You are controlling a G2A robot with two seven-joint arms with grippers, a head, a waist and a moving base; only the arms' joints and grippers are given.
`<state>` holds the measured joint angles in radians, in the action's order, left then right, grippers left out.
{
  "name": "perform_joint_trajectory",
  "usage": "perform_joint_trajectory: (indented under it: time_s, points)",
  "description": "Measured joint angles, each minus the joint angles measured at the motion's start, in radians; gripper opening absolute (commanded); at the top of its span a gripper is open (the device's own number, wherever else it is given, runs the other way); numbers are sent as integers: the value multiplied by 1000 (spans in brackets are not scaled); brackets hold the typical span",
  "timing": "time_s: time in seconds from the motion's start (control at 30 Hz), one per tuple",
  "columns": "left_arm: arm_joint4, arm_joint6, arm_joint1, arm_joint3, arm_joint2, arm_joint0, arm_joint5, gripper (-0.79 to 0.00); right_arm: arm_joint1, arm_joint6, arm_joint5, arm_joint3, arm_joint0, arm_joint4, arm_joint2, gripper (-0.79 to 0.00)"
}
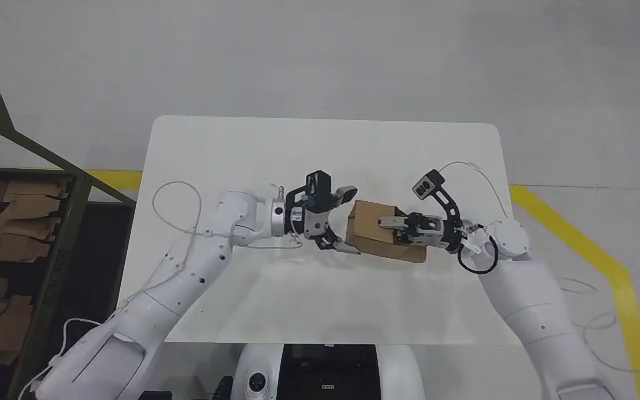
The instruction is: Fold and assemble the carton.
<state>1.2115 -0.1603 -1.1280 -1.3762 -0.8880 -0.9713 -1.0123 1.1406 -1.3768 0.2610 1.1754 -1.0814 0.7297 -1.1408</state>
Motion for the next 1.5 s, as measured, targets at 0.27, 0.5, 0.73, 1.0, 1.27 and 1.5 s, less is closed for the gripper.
perform_joint_trajectory:
  time_s: [0.27, 0.5, 0.73, 1.0, 1.27, 1.5]
  points:
    - [22, -98, 18, 45, 74, 38, 0, 0, 4, -3, 27, 10, 3, -35, 23, -785]
    - [-53, -81, 30, 73, 148, 78, 0, 0, 6, 5, 47, 18, 5, -59, 34, -785]
    - [-117, -55, 41, 85, 197, 110, 0, 0, 6, 10, 58, 22, 5, -76, 36, -785]
    - [-142, -25, 47, 95, 229, 134, 0, 0, 5, 26, 50, 25, 0, -78, 35, -785]
    - [-155, -22, 48, 101, 240, 142, 0, -283, 4, 30, 49, 29, -1, -88, 35, -785]
    - [-178, -8, 43, 113, 256, 146, 0, -292, 3, 32, 51, 34, -3, -91, 35, -785]
